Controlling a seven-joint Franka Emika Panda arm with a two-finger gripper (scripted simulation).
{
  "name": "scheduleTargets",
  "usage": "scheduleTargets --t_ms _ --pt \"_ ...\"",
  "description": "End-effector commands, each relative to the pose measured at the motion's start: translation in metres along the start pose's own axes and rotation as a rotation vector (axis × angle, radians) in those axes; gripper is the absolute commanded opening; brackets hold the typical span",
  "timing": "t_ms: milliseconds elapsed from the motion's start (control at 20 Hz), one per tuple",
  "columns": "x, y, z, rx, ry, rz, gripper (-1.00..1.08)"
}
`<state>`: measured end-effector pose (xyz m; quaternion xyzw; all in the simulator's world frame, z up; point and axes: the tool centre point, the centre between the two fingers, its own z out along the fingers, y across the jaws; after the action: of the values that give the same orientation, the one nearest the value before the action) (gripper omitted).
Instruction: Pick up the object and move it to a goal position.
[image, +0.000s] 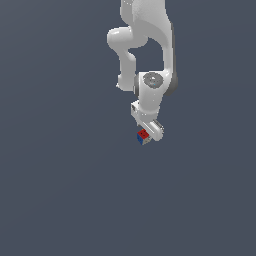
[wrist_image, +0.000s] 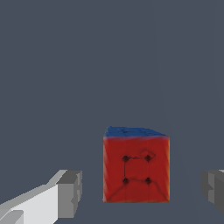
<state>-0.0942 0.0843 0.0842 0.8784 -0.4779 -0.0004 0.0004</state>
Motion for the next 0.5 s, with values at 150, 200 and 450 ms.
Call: scheduleTargets --t_ms 150,200,450 --pt "-0.0024 0.0007 0.0009 0.001 0.0 0.021 1.0" --pt "-0.0022 0.0006 0.0008 0.001 0.0 0.017 1.0" --pt "-0.0023 0.0009 0.0082 0.001 0.0 0.017 1.0"
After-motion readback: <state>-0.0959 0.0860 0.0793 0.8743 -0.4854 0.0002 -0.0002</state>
